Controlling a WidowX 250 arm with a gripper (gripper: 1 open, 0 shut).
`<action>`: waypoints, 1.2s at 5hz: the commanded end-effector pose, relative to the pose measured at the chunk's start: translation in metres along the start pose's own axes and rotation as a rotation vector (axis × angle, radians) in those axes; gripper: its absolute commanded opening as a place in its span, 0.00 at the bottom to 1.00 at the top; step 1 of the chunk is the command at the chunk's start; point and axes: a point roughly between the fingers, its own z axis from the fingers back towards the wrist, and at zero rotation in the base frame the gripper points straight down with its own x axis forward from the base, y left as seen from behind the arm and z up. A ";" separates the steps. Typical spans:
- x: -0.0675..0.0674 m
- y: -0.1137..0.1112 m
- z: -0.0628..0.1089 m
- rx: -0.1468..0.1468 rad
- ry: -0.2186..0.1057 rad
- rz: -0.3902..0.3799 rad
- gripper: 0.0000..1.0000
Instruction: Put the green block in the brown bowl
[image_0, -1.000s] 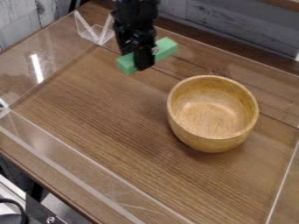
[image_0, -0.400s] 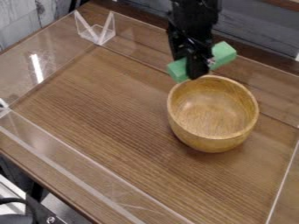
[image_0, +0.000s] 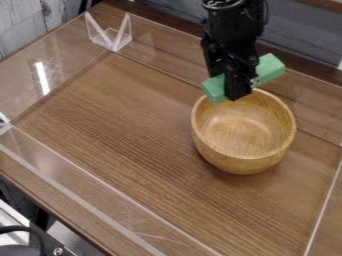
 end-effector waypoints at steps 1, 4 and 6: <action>0.004 -0.008 0.016 0.035 -0.062 -0.017 0.00; -0.002 -0.025 0.015 0.051 -0.073 -0.014 0.00; -0.004 -0.027 0.014 0.064 -0.082 0.005 0.00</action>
